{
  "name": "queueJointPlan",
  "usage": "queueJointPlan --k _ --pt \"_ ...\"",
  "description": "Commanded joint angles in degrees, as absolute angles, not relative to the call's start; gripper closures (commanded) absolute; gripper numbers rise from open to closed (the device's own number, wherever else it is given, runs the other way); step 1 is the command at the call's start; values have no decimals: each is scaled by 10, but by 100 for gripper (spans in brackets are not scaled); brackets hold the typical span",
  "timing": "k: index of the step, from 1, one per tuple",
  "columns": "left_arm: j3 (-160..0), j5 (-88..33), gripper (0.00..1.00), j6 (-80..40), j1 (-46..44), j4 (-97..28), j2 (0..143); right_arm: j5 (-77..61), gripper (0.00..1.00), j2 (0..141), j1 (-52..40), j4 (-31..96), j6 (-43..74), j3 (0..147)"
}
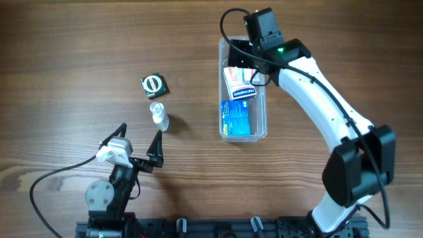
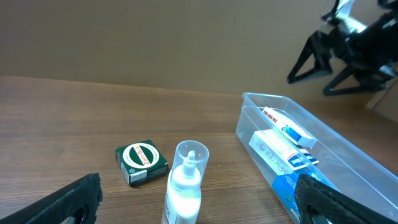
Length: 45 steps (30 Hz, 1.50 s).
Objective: Pack container
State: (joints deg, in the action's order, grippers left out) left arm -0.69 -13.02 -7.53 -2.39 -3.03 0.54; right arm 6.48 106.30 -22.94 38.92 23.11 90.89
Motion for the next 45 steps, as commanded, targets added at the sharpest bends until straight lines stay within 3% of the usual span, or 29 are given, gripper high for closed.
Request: queueJointPlan --k 1,6,14,25,45 --pt "-3 -135 0 -64 -20 -32 4 92 0 968 -197 406 275 930" --pt "-3 -135 0 -64 -20 -32 4 104 0 944 -69 484 371 930" --pt "-3 -135 0 -64 -20 -32 4 60 0 995 90 536 375 929" --pt "-3 -135 0 -64 -20 -32 4 103 0 1071 104 534 375 929" --pt "-3 -135 0 -64 -20 -31 4 135 0 1077 106 508 375 929"
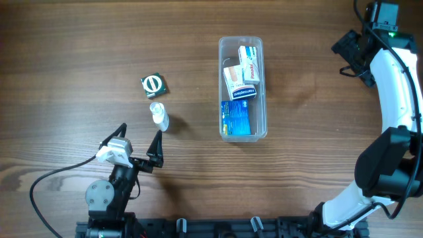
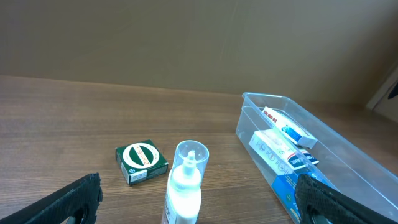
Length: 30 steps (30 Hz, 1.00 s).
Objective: Pack container
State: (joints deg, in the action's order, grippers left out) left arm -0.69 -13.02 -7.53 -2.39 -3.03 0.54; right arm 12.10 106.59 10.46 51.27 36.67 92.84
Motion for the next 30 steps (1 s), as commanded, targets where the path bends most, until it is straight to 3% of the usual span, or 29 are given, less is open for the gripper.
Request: queueJointPlan --k 1,7,10,14,21,25,30 --pt "-3 -135 0 -64 -20 -31 4 135 0 1077 106 505 375 929" --pt "-3 -178 0 -65 -20 -6 4 135 0 1077 106 501 375 929" --pt "-3 -285 0 -66 -20 82 4 135 0 1077 106 501 375 929" --pt "-20 -288 0 -94 -20 142 4 135 0 1077 106 501 375 929" --pt "-164 -288 0 -67 -20 -32 50 135 0 1077 106 501 375 929" --pt "-328 -284 0 15 -20 -212 187 135 0 1077 106 501 375 929" --pt "-543 -304 0 27 -20 -424 405 135 0 1077 106 501 375 929"
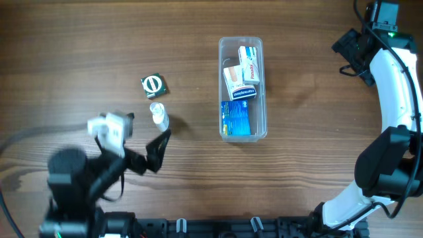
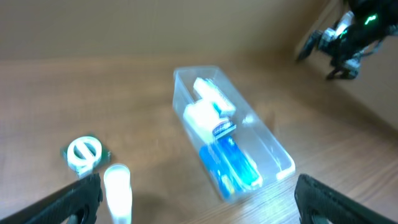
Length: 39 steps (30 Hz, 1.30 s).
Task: Pack container
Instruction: 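Reach left gripper down over the white bottle and grasp it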
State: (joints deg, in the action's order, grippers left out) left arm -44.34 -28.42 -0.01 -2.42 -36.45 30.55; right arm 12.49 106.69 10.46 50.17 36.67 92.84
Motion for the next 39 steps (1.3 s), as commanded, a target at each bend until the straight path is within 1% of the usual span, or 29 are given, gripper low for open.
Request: queueJointPlan --k 1,4,6,9,11,13,17,20,26,29,39 --pt "-572 -310 0 23 -20 -441 442 135 0 1077 106 501 375 929" --pt "-597 -312 0 19 -20 -440 499 135 0 1077 106 501 375 929" --pt "-628 -234 0 -20 -24 -496 561 135 0 1077 106 501 375 929" --pt "-669 -182 0 -37 -48 -557 638 135 0 1077 106 501 375 929" --pt "-688 -135 0 -66 -67 -569 684 135 0 1077 106 501 375 929" --pt "-695 -117 0 -72 -85 -566 721 135 0 1077 106 501 375 929" --pt "-698 -62 0 -145 -102 -560 775 135 0 1077 106 501 375 929" --pt "-698 -59 0 -144 -102 -559 799 135 0 1077 106 501 375 929" --pt "-697 -59 0 -138 -102 -516 808 135 0 1077 106 501 375 929" --pt "-697 -61 0 -98 -102 -514 818 135 0 1077 106 501 375 929" --pt "-697 -61 0 -77 -103 -534 932 135 0 1077 106 501 375 929"
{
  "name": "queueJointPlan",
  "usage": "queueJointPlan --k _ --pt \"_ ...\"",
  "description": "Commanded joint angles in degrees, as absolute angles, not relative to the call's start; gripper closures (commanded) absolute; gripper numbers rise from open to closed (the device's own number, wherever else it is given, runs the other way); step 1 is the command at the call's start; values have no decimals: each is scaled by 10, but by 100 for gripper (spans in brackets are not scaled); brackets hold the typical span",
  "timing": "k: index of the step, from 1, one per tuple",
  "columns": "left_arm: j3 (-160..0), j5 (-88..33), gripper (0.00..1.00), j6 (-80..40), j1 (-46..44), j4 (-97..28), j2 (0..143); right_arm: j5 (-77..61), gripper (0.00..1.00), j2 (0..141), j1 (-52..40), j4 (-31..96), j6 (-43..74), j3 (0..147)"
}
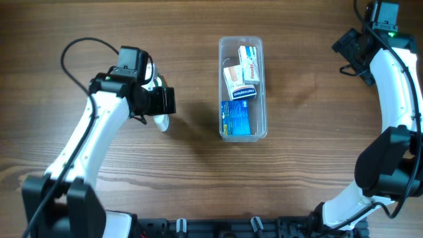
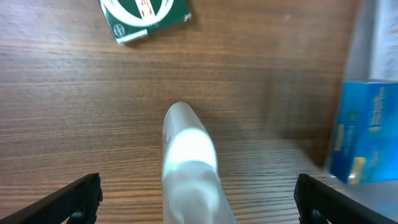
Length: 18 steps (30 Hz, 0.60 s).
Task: Pack container
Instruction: 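Reach left gripper down over the white bottle and grasp it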
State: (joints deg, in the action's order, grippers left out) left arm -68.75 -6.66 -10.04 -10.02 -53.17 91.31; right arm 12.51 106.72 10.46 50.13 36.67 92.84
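Observation:
A white squeeze bottle (image 2: 189,165) lies on the wooden table, its tip toward a green box with a white round logo (image 2: 146,15). My left gripper (image 2: 198,208) hangs open just above the bottle, one finger on each side and neither touching it. From overhead the left gripper (image 1: 158,104) covers the green box, and only the bottle's lower end (image 1: 160,121) shows. The clear container (image 1: 263,92) holds a blue box (image 1: 236,118) and two white, red and blue boxes. My right gripper (image 1: 350,51) is far off at the table's back right, holding nothing visible.
The container's near wall and the blue box (image 2: 364,134) stand close to the right of the left gripper's right finger (image 2: 326,199). The left arm's cable (image 1: 79,46) loops over the table's back left. Bare wood lies between the bottle and the container.
My left arm has moved from the table's front left to over the bottle and green box, looking straight down. The gripper is still open. The right arm has not moved.
My right gripper was over the container's far end while my left gripper rested open at the front. Then the right arm was away at the back right. Then the left arm was raised, and now it is astride the bottle.

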Motion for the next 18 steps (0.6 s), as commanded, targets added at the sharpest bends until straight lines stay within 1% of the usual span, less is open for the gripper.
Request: queueJointPlan --k 1,10,18 --pt "-697 -61 0 -77 -103 -534 939 135 0 1077 106 501 375 929" --pt "-697 -61 0 -77 -107 -558 950 135 0 1077 106 501 375 929" --pt "-697 -61 0 -77 -109 -551 950 135 0 1077 106 501 375 929"
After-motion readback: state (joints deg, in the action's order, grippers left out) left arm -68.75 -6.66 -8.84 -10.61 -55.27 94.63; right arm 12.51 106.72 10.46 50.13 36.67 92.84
